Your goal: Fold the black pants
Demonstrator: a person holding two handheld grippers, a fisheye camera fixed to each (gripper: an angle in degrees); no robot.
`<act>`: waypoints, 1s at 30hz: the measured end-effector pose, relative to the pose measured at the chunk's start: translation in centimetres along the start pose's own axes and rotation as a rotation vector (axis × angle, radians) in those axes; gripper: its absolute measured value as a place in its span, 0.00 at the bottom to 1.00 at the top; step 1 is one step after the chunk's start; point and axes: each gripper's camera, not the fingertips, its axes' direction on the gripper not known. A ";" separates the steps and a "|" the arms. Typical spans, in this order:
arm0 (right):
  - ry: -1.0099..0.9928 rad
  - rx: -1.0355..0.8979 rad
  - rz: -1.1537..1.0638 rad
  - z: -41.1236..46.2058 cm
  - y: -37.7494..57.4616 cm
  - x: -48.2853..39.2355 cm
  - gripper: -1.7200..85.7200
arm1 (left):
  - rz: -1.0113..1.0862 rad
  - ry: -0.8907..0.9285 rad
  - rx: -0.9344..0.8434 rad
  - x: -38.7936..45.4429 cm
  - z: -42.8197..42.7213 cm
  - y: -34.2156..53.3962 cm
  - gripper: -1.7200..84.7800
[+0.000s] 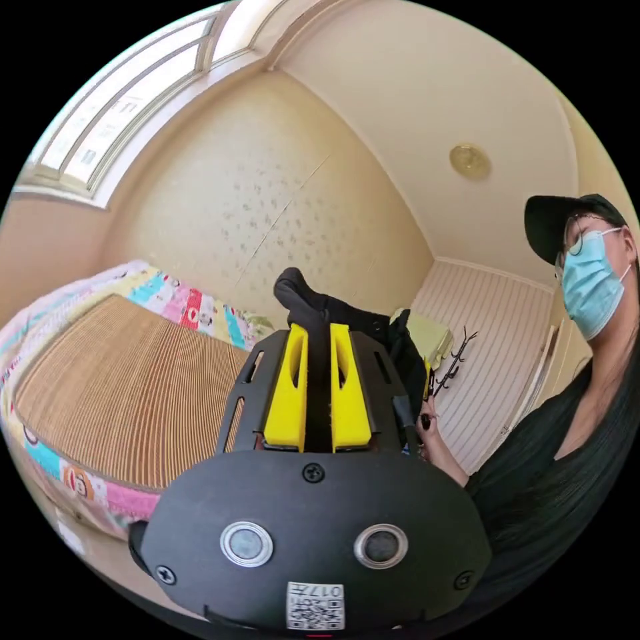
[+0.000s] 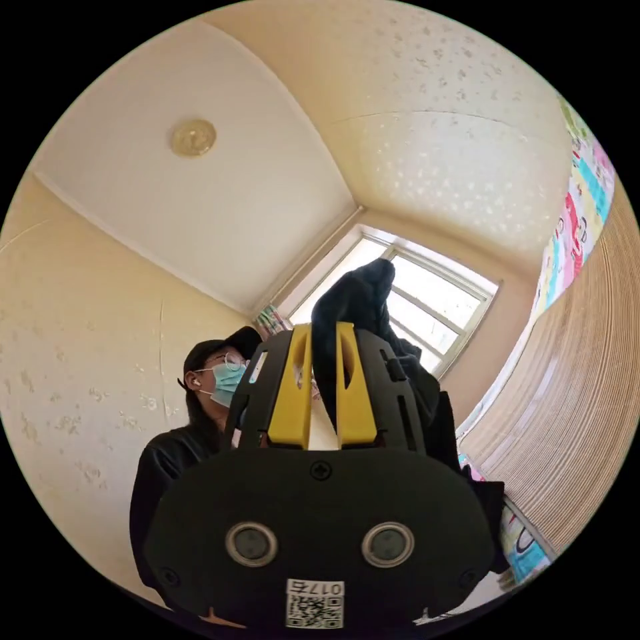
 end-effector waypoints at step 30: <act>1.211 -0.322 0.342 -3.1 6.7 28.0 0.04 | 0.170 -0.512 -1.006 -29.4 41.7 14.9 0.19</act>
